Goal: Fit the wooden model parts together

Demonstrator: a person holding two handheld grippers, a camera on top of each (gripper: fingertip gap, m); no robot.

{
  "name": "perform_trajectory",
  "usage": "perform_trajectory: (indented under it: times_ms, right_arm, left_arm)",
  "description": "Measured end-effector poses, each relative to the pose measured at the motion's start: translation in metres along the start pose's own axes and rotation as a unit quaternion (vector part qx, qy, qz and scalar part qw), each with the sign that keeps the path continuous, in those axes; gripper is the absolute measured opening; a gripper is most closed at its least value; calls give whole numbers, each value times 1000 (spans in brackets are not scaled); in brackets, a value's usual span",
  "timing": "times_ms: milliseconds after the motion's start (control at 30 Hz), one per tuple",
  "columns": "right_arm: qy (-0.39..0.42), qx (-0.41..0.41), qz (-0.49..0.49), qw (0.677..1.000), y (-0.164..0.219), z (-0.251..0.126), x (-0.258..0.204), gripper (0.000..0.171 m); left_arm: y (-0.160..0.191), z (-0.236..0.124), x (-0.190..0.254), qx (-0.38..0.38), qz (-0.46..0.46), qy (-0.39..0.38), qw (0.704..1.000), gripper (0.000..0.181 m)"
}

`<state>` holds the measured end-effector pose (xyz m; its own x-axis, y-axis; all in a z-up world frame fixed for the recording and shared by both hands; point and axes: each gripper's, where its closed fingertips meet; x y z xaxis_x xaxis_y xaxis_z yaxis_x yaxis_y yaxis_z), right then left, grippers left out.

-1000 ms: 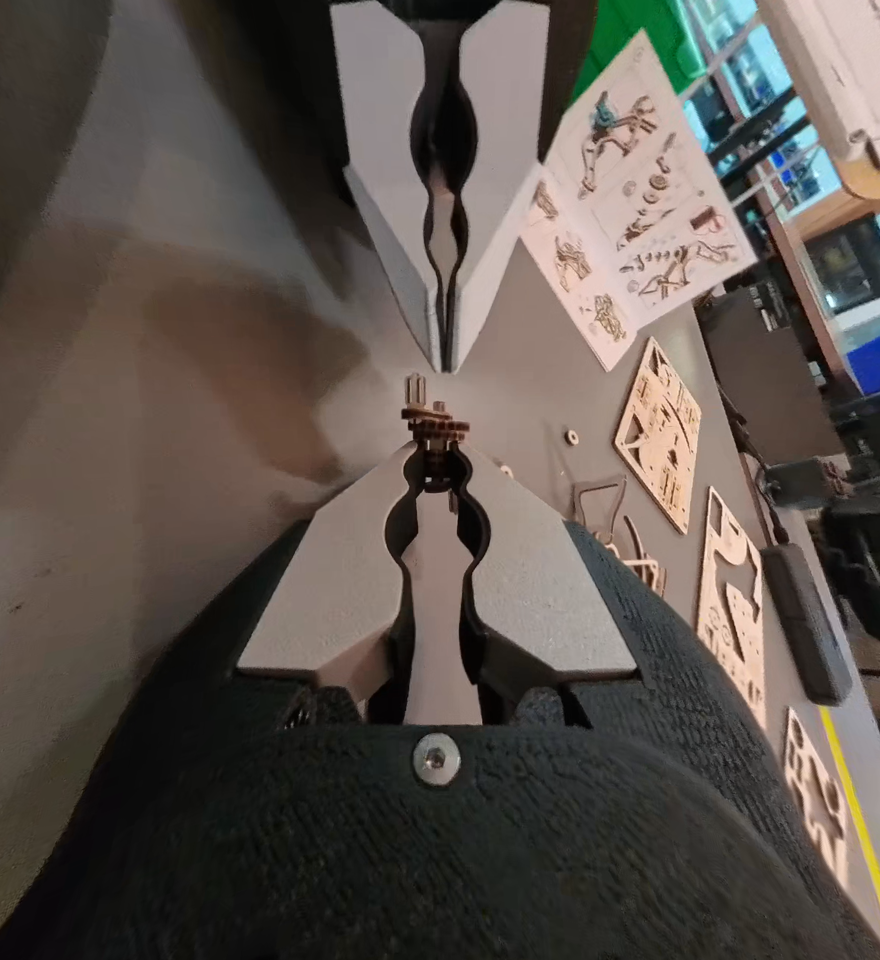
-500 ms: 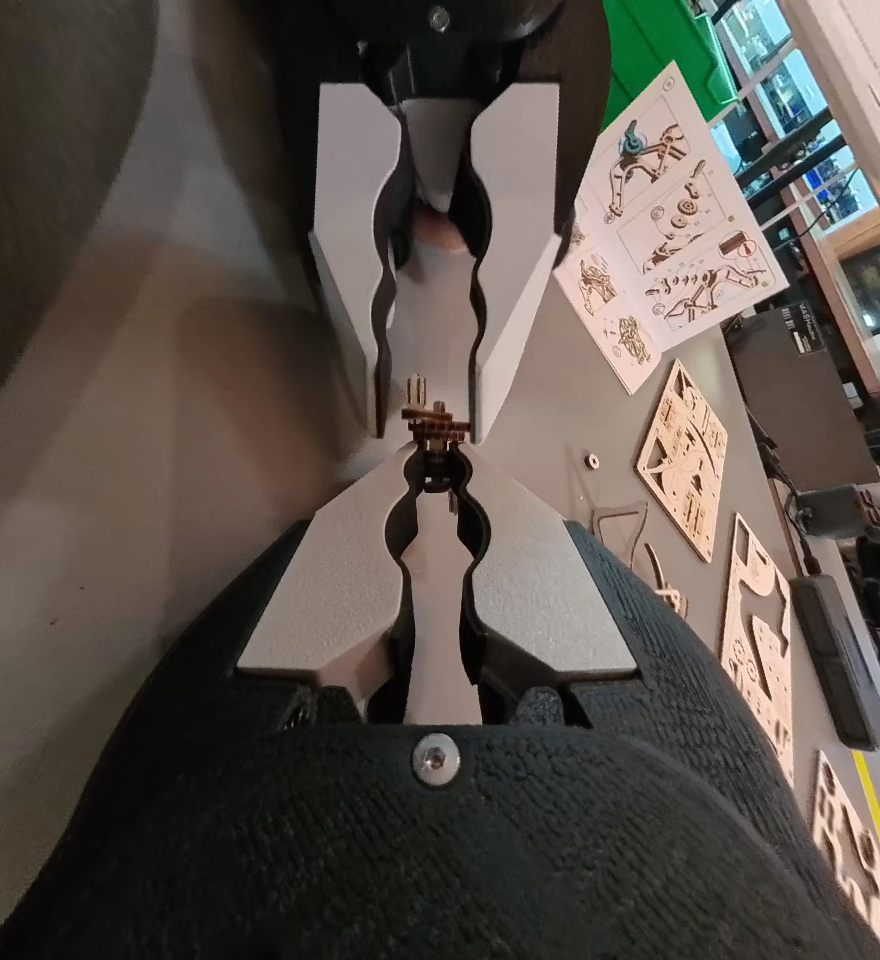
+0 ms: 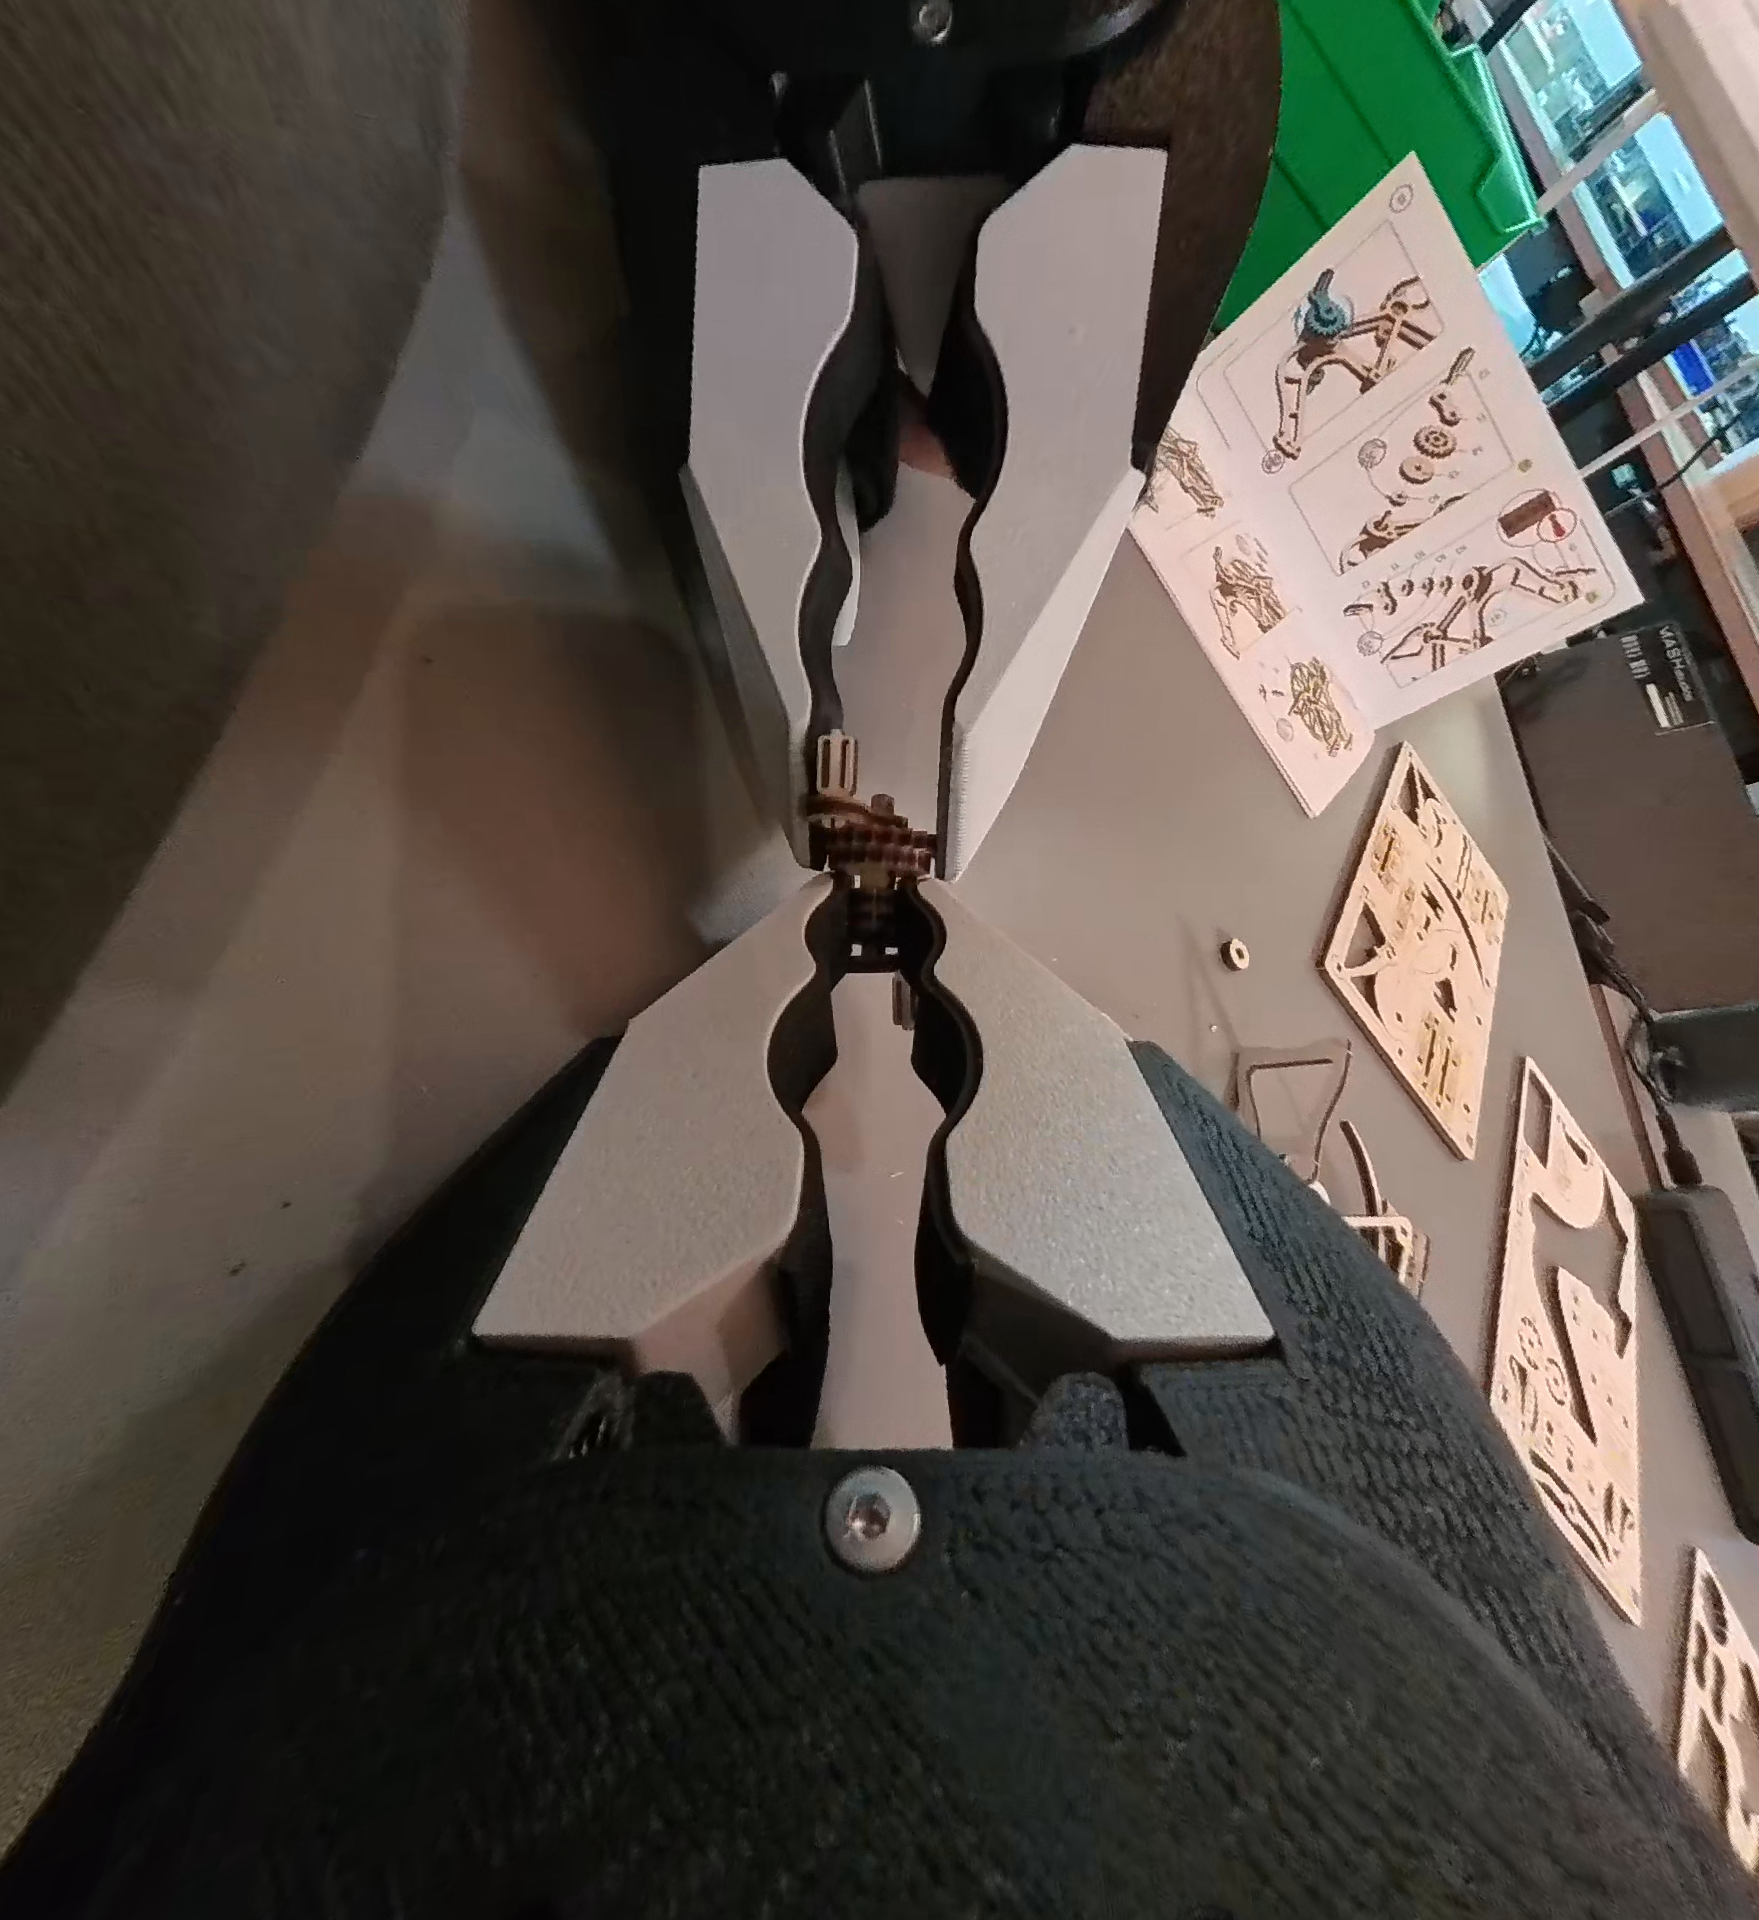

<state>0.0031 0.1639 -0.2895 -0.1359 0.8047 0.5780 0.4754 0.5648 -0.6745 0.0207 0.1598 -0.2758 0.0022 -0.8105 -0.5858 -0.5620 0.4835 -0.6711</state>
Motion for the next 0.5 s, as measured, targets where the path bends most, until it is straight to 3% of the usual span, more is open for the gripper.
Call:
perform_trajectory:
  times_ms: [33,500]
  right_arm:
    - [0,-1,1,1000,0,0,0,7]
    - [-1,-2,4,1000,-1,0,-2,7]
  left_arm:
    - [0,0,0,0,0,0,1000,17]
    - [0,-1,2,1,1,5,1000,17]
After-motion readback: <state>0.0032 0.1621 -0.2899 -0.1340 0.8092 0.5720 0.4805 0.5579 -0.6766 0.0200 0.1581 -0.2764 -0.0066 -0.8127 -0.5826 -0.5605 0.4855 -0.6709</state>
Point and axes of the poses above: each gripper's, where its closed fingertips meet, z out along the fingers, y out of its underside, x = y × z across the jaws, and after that the axes turned 4 degrees about y, right-handed
